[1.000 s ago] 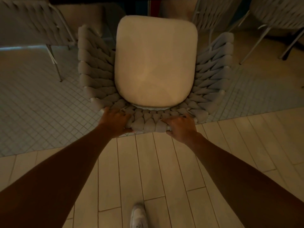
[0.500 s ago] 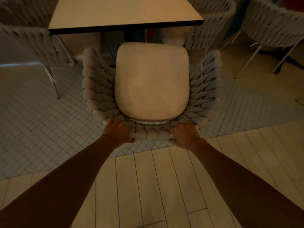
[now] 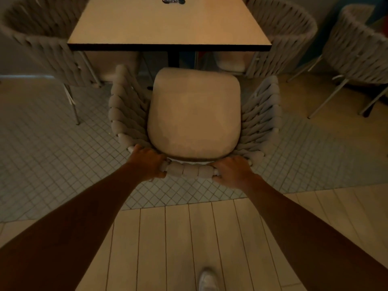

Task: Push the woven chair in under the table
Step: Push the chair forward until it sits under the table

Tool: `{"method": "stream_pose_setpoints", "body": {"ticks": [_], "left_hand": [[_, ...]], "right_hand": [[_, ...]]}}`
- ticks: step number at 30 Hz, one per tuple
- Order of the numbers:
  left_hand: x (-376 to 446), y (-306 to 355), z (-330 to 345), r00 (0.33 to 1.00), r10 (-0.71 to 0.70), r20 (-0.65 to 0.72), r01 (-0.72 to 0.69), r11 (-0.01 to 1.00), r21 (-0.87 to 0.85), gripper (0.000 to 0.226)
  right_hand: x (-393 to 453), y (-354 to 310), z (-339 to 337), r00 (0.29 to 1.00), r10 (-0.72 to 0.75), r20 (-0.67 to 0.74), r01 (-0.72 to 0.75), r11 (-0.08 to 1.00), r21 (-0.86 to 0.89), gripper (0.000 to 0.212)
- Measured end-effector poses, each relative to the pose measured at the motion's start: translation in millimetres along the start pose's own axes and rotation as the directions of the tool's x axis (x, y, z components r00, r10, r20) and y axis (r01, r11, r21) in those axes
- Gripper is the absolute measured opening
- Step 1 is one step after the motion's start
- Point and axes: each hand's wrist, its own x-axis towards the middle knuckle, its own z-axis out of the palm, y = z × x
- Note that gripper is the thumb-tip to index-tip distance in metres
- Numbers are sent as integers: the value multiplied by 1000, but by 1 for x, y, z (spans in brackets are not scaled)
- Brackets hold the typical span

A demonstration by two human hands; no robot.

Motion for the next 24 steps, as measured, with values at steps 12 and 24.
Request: {"method": "stream_pose_setpoints", "body": {"ticks": [12,24], "left_hand": [[-5,28,-29,999,-29,29,32,993,-117,50],[-18,39,3,822,-482,-305,242,779,-578,110]], "right_hand": [[21,45,-24,988,-119,98,123,992,-29,35],[8,66,-18,990,-52,-133,72,986,150,96]]}}
